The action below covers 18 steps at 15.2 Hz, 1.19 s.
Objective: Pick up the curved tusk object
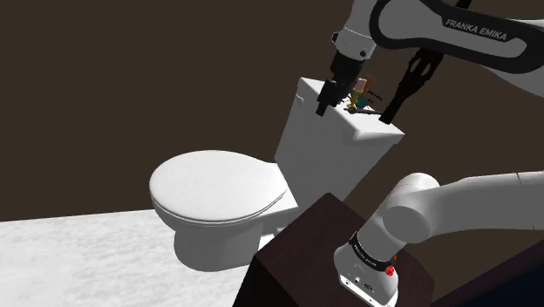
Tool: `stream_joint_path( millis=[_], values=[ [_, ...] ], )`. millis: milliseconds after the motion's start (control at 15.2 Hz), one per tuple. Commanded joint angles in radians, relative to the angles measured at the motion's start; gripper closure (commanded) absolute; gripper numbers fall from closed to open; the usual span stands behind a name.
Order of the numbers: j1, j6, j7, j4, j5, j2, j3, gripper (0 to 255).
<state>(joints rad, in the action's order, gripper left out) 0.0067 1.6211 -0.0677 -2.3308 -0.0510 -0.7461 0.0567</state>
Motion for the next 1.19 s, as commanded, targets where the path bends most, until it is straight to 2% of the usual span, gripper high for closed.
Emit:
stream_joint_path(
  millis=[0, 594, 1122],
  values=[
    [0.000, 0.000, 0.000, 0.000, 0.000, 0.000, 0.000, 0],
    [0.016, -0.031, -0.473, -0.070, -0.165, -0.134, -0.256, 0],
    [-0.014, 0.000, -0.939, 0.005, -0.277, -0.071, -0.469, 0]
  ],
)
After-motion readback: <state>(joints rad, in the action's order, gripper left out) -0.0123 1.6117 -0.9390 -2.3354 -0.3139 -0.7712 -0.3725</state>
